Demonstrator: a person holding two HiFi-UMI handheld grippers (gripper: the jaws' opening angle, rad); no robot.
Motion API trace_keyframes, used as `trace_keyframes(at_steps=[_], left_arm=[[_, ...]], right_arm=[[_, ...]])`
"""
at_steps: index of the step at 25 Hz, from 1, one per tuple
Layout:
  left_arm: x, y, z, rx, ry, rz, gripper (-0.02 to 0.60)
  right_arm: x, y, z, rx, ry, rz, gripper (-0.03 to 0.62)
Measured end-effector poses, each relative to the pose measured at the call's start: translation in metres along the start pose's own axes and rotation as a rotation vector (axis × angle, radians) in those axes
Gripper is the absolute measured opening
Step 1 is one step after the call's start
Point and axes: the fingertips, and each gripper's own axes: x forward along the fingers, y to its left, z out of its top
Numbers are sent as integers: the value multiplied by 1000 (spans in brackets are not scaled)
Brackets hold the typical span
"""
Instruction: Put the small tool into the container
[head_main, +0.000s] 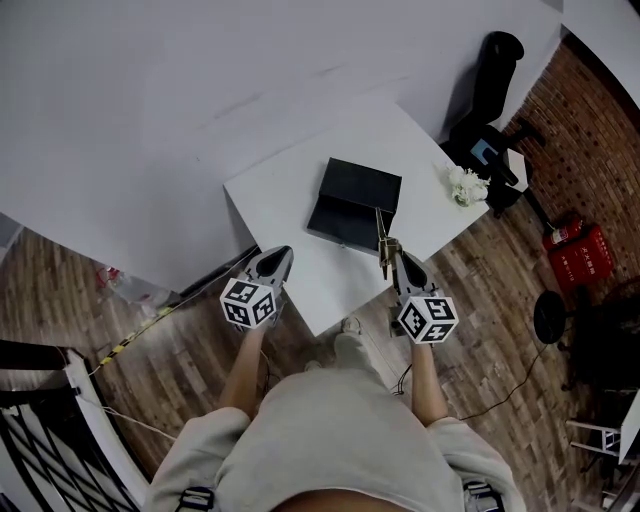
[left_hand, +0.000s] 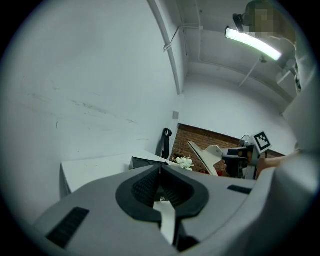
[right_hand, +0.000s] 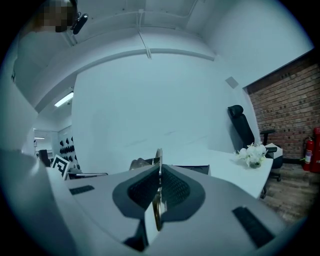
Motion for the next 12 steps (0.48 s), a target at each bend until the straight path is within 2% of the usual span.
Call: trace_keyframes(at_steps=[12], left_arm=[[61,27,27,-26,1,124,15]], right_arm=[[84,-49,22,-1,59,119,8]])
